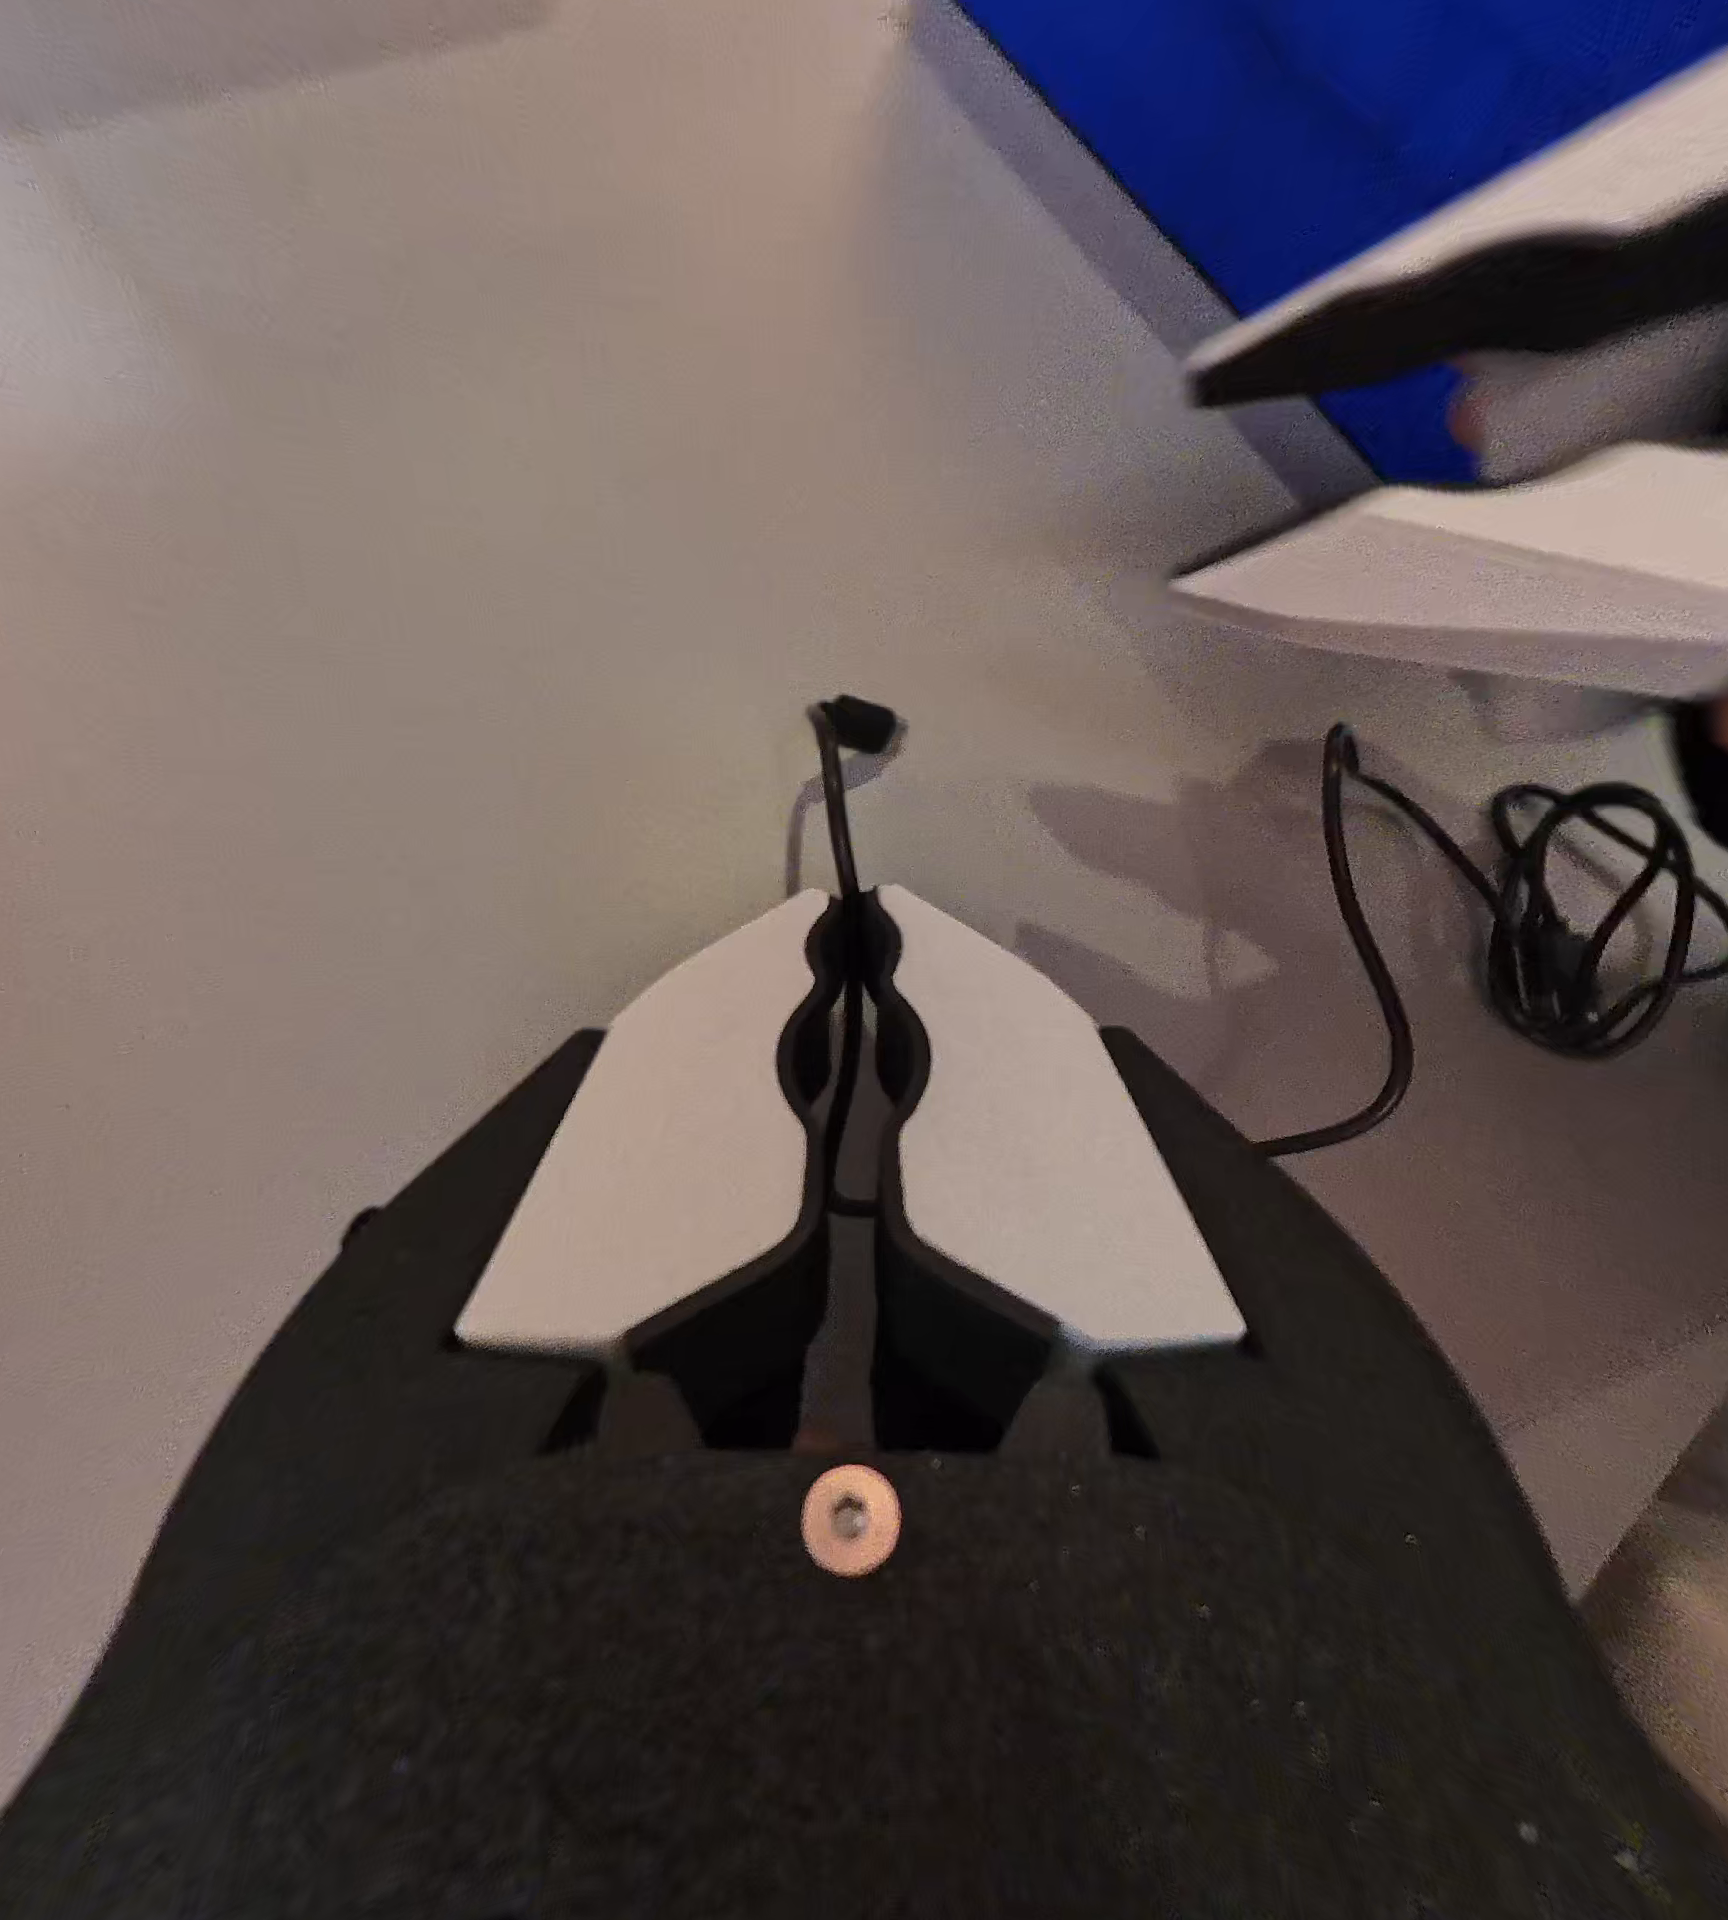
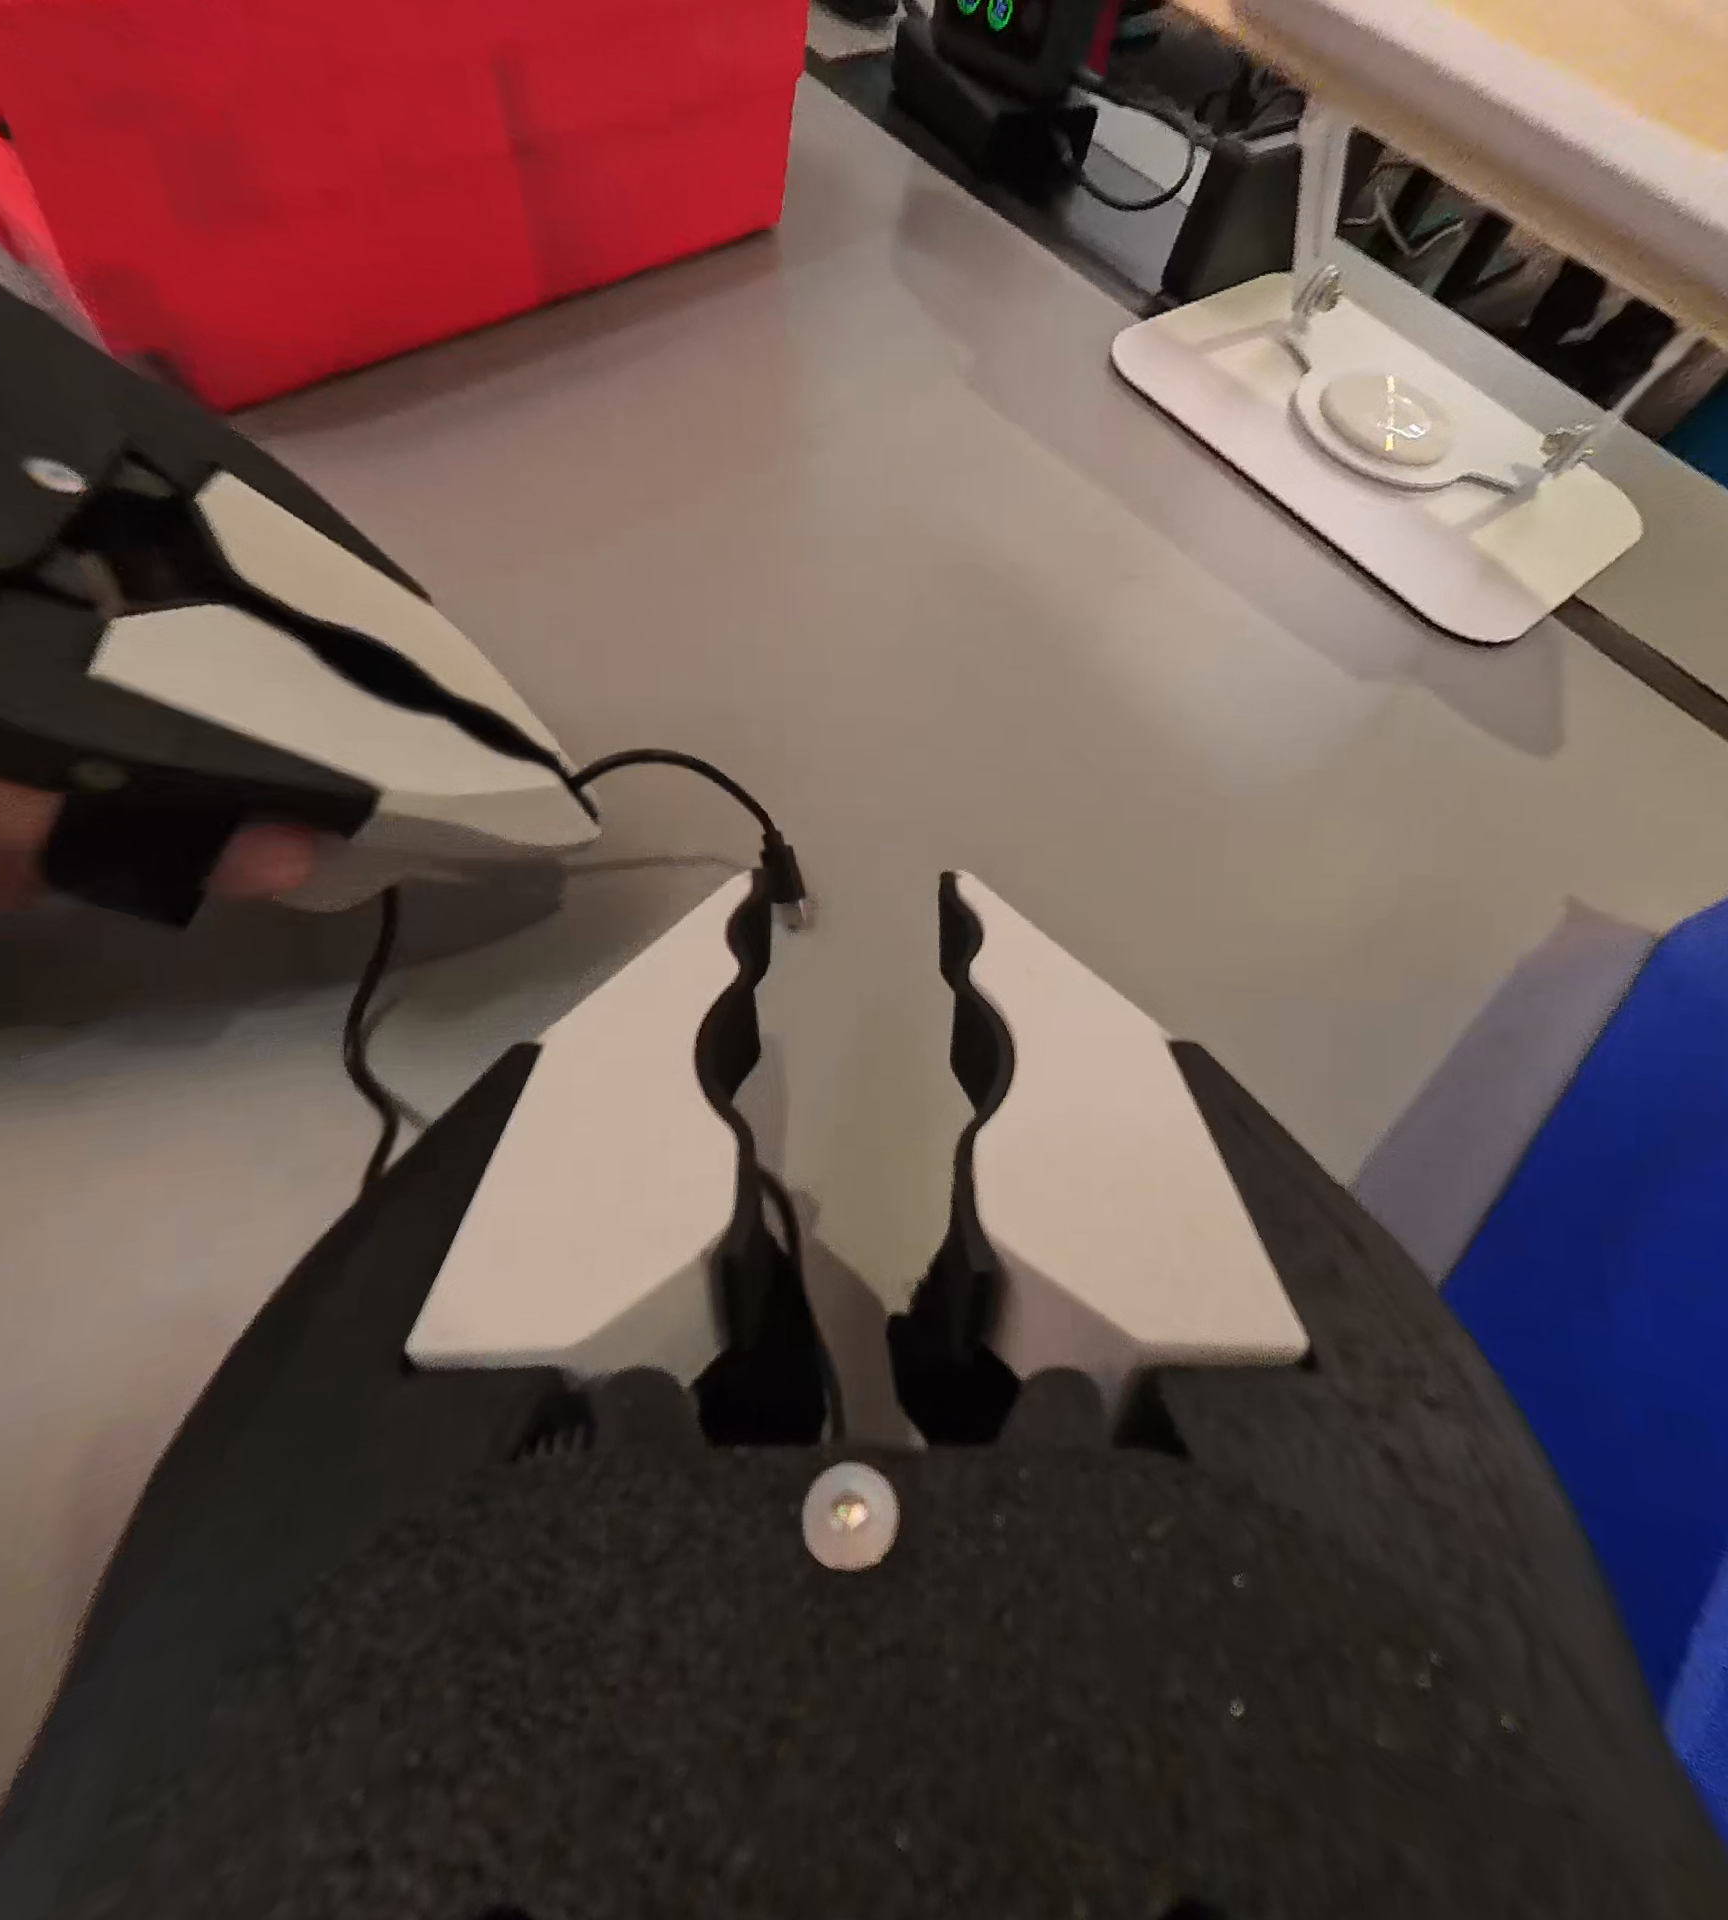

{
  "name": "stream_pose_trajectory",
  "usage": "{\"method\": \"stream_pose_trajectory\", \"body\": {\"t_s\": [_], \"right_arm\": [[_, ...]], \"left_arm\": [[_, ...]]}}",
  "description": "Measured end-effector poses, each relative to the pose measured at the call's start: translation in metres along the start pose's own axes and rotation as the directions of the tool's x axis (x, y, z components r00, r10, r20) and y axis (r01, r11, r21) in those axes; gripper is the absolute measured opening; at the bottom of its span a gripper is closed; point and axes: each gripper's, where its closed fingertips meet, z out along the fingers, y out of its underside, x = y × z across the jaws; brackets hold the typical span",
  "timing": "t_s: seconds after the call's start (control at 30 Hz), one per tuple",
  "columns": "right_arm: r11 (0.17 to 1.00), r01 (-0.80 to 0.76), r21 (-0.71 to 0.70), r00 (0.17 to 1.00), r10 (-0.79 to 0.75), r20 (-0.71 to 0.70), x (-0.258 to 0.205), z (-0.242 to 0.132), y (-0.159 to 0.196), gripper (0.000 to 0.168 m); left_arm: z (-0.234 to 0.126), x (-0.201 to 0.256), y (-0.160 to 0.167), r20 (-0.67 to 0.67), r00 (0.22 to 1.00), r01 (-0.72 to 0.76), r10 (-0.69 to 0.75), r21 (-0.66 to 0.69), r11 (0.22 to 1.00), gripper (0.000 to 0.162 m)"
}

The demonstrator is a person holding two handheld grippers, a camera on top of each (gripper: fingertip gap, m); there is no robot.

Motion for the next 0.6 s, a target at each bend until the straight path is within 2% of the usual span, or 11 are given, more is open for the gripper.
{"method": "stream_pose_trajectory", "body": {"t_s": [0.03,0.13,0.2,0.3,0.37,0.43,0.53,0.6], "right_arm": [[1.0,-0.01,0.007,1.0,0.01,-0.002,-0.002,-0.006,0.002,0.031],[1.0,-0.007,0.016,0.999,0.008,-0.046,-0.01,-0.024,0.018,0.03],[0.998,-0.023,0.059,0.994,0.029,-0.109,-0.014,-0.04,0.028,0.027],[0.987,-0.096,0.127,0.986,0.111,-0.123,-0.025,-0.066,0.038,0.024],[0.984,-0.1,0.15,0.983,0.12,-0.136,-0.028,-0.085,0.041,0.024],[0.976,-0.102,0.19,0.977,0.134,-0.167,-0.025,-0.104,0.042,0.024],[0.962,-0.136,0.238,0.969,0.179,-0.17,-0.021,-0.122,0.047,0.024],[0.954,-0.153,0.258,0.963,0.203,-0.178,-0.015,-0.124,0.051,0.023]], "left_arm": [[0.001,-0.003,-0.001,0.003,0.999,0.036,-0.036,0.006,0.999,0.002],[0.006,-0.004,0.002,-0.016,0.995,0.1,-0.1,-0.009,0.995,0.006],[0.007,-0.006,0.003,-0.007,0.994,0.111,-0.111,-0.024,0.994,0.033],[-0.009,-0.008,-0.002,-0.023,0.998,0.057,-0.056,0.012,0.998,0.052],[-0.033,-0.01,-0.007,-0.039,0.999,0.005,-0.002,0.07,0.998,0.051],[-0.062,-0.017,-0.003,-0.019,0.998,-0.059,0.061,0.097,0.994,0.043],[-0.102,-0.037,0.018,0.058,0.996,-0.081,0.073,0.15,0.985,0.04],[-0.122,-0.052,0.04,0.105,0.994,-0.05,0.031,0.181,0.982,0.039]]}}
